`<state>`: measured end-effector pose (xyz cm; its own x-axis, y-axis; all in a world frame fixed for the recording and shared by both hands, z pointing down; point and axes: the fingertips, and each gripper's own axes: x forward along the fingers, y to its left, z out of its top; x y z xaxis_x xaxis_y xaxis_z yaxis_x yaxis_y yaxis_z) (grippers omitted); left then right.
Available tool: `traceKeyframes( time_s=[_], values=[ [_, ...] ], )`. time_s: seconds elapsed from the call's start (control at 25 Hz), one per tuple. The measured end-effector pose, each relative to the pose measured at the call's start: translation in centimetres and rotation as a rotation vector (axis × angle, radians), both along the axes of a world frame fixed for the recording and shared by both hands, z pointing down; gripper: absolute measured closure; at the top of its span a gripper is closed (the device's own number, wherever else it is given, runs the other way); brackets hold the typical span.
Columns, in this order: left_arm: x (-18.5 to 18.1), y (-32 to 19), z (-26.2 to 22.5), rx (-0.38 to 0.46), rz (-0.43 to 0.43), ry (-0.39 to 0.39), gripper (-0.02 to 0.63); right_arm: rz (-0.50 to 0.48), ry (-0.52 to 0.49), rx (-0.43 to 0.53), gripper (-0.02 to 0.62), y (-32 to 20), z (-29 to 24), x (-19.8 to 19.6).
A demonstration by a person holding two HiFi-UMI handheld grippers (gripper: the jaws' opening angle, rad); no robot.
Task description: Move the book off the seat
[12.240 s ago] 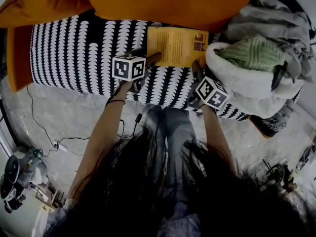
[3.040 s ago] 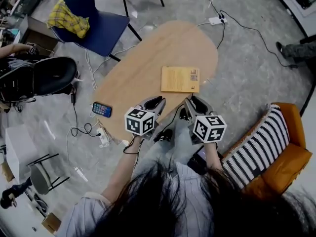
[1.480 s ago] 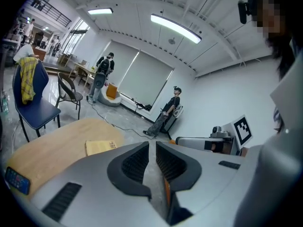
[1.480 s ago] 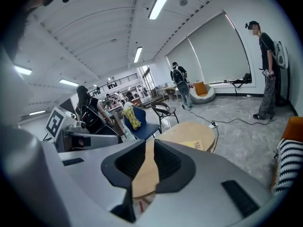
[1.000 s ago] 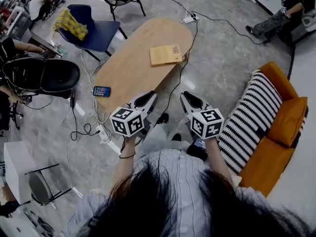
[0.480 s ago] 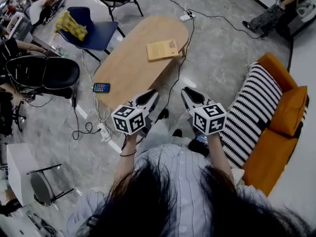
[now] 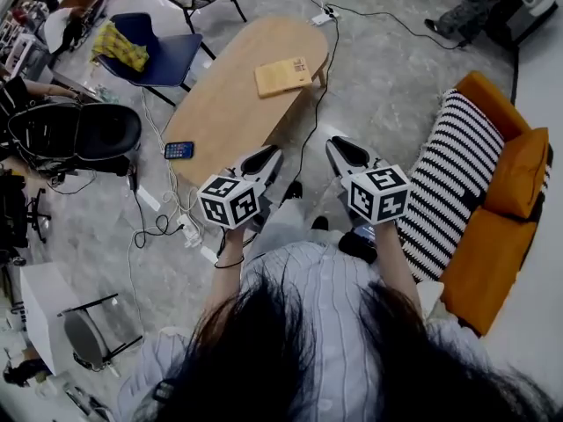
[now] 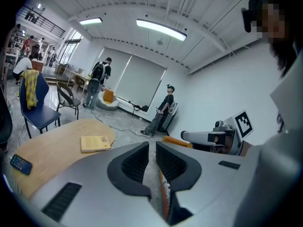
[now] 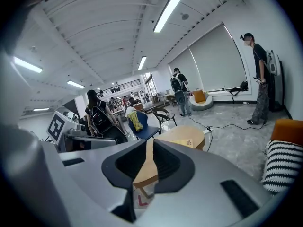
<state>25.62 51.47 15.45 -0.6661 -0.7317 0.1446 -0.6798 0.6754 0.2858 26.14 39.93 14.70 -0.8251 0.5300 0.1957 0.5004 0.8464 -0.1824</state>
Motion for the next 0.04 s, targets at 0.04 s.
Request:
traceKeyframes(
  time_s=[0.04],
  values=[
    [0.0,0.04,-0.05,0.001,0.0,-0.001,0.549,0.002,-0.003,-0.002,0.54,0.02,-0.2,-0.02]
  ],
)
